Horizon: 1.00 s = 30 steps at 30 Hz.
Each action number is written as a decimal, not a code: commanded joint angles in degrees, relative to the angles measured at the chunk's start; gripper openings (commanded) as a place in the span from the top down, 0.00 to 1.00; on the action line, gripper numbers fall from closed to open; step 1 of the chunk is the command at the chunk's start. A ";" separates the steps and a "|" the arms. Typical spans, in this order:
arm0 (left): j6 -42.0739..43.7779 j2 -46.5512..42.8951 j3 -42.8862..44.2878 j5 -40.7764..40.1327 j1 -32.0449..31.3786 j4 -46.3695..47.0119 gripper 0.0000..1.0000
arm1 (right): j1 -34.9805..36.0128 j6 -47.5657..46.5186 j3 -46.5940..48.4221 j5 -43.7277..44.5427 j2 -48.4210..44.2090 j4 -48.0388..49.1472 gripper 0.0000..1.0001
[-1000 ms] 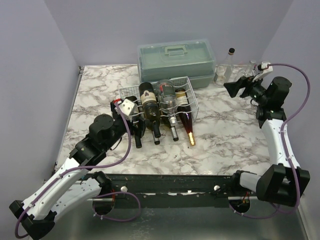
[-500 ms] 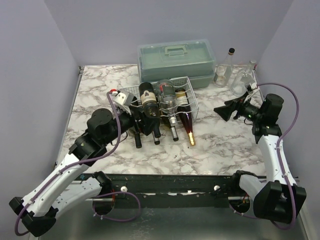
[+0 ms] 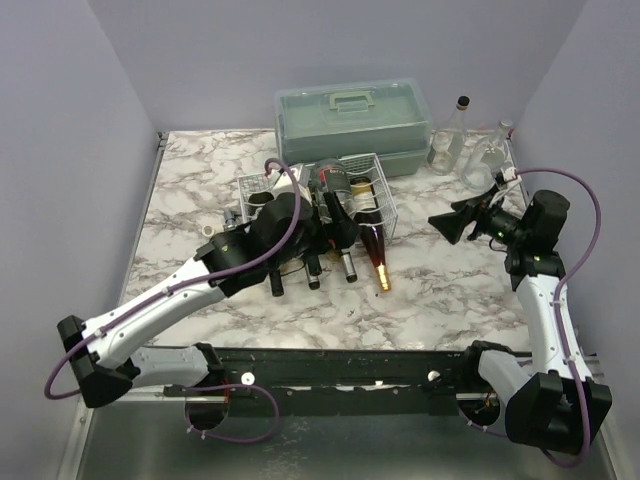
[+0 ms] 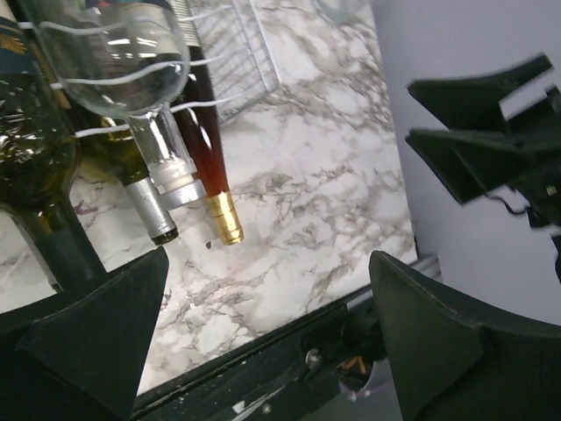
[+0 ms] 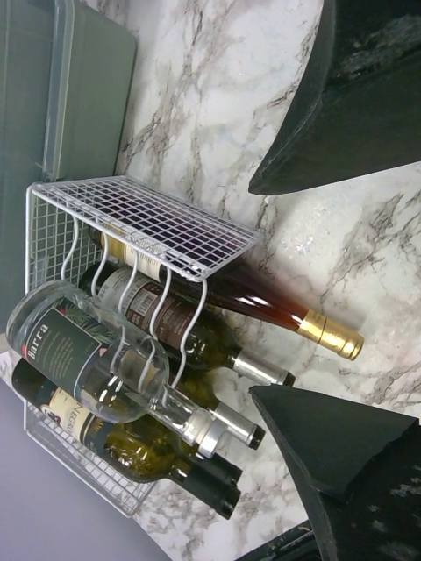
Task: Take the wine bottle off the wine rack
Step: Pick up the wine bottle from the wine rack.
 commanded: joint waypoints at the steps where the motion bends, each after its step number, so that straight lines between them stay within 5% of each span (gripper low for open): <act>1: -12.73 8.64 11.26 -18.90 -2.97 -19.19 0.01 | -0.51 -0.62 -0.27 1.67 -1.65 -0.87 0.08; 16: -9.34 28.47 25.15 -20.84 -3.20 -23.20 0.02 | -0.48 -1.33 -0.55 3.35 -2.34 -0.90 0.07; 30: -10.83 36.60 28.07 -22.12 -1.92 -23.20 0.16 | -0.48 -1.88 -0.42 3.81 -2.56 -1.32 0.07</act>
